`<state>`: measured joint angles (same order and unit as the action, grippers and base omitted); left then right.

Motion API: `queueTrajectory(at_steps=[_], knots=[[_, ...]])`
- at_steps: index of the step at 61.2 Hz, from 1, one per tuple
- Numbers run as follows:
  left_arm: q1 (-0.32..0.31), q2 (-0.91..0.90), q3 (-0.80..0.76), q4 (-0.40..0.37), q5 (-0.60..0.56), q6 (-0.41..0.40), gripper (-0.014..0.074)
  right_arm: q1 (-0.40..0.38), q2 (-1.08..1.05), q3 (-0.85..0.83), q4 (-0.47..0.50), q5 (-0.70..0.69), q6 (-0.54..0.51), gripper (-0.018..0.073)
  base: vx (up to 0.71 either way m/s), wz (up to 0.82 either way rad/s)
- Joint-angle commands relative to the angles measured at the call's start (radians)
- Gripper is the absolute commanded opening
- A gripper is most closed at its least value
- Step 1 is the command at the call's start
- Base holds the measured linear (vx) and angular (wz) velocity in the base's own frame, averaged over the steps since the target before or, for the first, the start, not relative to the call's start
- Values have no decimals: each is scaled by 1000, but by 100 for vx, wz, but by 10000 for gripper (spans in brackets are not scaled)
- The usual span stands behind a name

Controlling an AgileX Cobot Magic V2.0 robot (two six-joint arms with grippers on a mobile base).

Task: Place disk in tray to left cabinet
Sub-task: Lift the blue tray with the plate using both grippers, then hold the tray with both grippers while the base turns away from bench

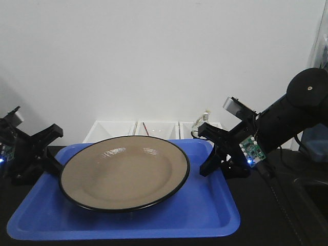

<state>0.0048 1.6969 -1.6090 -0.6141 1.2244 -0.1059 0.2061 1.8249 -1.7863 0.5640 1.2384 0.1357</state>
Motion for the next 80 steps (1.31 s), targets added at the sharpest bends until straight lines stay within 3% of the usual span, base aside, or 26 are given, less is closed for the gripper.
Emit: queueTrajectory(at_steps=[1,80], knots=[[-32,-50,-38,-193,-26,28,-1,25,-60,-38,166,-61,-33,-4,0,0],[-31,-50,-38,-207,-35,33,-1,25,-60,-38,165,-72,-34,-4,0,0]])
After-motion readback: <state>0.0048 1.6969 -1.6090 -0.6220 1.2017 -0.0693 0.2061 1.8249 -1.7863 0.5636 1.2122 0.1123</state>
